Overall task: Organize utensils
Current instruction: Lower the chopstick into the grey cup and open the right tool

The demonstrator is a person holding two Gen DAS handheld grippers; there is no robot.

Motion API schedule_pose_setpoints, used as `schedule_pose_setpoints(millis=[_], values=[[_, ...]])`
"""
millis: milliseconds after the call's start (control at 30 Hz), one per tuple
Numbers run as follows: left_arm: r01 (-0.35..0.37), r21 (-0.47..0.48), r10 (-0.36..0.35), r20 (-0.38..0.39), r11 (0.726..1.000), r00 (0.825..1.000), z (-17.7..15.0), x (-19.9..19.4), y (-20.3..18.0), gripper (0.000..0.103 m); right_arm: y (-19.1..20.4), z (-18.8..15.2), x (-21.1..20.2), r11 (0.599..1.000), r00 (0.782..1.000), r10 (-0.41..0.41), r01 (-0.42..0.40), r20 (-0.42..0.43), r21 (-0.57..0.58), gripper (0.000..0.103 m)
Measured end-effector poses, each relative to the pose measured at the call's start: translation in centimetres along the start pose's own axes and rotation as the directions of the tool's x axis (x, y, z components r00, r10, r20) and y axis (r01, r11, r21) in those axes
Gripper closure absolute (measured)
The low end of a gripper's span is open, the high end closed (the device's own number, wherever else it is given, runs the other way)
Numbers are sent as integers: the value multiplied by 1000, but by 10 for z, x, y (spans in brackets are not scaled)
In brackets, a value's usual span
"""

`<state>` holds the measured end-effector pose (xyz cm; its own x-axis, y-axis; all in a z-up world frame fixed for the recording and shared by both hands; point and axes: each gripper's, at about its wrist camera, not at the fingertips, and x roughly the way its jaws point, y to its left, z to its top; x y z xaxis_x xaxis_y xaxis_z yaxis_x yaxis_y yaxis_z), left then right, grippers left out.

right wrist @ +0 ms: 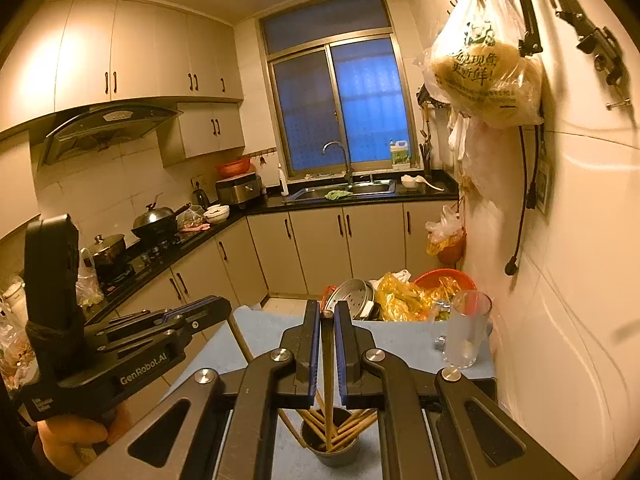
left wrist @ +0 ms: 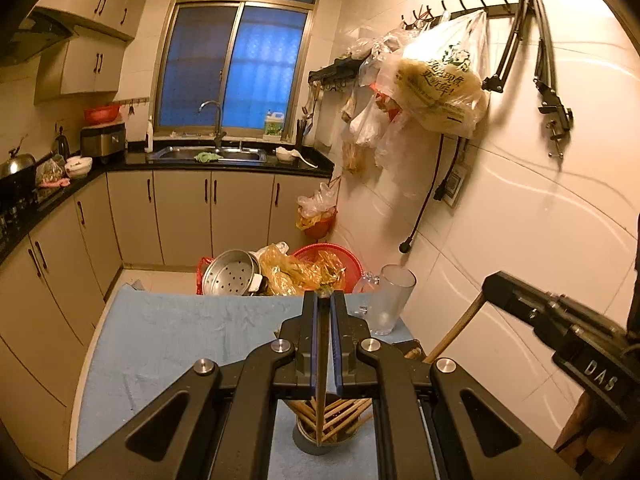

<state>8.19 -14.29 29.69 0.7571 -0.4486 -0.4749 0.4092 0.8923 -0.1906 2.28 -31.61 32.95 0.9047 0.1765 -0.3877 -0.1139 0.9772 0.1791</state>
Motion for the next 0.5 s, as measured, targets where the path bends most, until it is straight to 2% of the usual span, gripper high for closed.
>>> schedule_pose_setpoints(millis=[267,500], values=[[10,-32,-11,-31,999,999,-1,19,5,97,-14,-16,35,999,998,9,-7,-63,34,95],[13,-2,-13,10,1000,1000,16,5,-5,97,-27,-35,62,999,992,-3,10,-127,52,95]])
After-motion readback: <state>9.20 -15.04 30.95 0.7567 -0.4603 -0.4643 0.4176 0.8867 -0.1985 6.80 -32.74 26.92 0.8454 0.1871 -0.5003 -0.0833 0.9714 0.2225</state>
